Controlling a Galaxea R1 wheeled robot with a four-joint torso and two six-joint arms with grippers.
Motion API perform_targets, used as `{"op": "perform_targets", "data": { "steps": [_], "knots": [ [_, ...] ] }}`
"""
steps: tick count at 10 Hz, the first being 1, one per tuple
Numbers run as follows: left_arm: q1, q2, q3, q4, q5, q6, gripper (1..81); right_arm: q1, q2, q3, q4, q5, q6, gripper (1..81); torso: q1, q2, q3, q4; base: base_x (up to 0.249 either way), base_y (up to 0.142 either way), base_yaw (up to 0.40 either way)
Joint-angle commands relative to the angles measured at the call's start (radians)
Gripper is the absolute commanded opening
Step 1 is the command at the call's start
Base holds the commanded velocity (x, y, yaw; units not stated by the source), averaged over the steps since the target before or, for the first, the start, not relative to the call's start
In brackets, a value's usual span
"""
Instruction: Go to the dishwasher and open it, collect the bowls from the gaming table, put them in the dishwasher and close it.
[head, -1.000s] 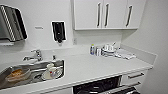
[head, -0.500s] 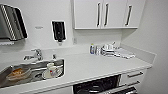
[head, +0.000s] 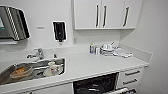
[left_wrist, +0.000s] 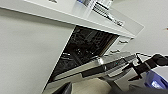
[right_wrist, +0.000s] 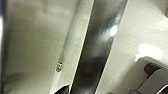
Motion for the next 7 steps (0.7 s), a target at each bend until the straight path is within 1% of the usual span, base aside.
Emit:
{"op": "perform_targets", "data": {
  "steps": [1, 2, 5, 7],
  "knots": [
    [-0.064, -0.052, 0.025, 0.026, 0.012, 0.000, 81.1, 0.082, -0.019, 0.028, 0.021, -0.081, 0.009, 81.1, 0.000, 0.000, 0.000, 0.000, -0.079, 0.000, 0.000],
    [-0.064, -0.051, 0.025, 0.028, 0.012, 0.000, 81.1, 0.065, -0.014, 0.017, 0.022, -0.044, 0.009, 81.1, 0.001, 0.001, 0.000, 0.000, -0.079, 0.000, 0.000],
    [-0.060, -0.046, 0.024, 0.031, 0.013, 0.000, 81.1, 0.033, 0.040, -0.050, 0.021, -0.031, 0.006, 81.1, 0.000, 0.001, 0.000, 0.000, -0.079, 0.000, 0.000],
    [-0.057, -0.048, 0.024, 0.032, 0.013, 0.000, 81.1, 0.007, 0.086, -0.101, 0.005, -0.018, 0.004, 81.1, 0.000, 0.000, 0.000, 0.000, -0.079, 0.000, 0.000]
  ]
}}
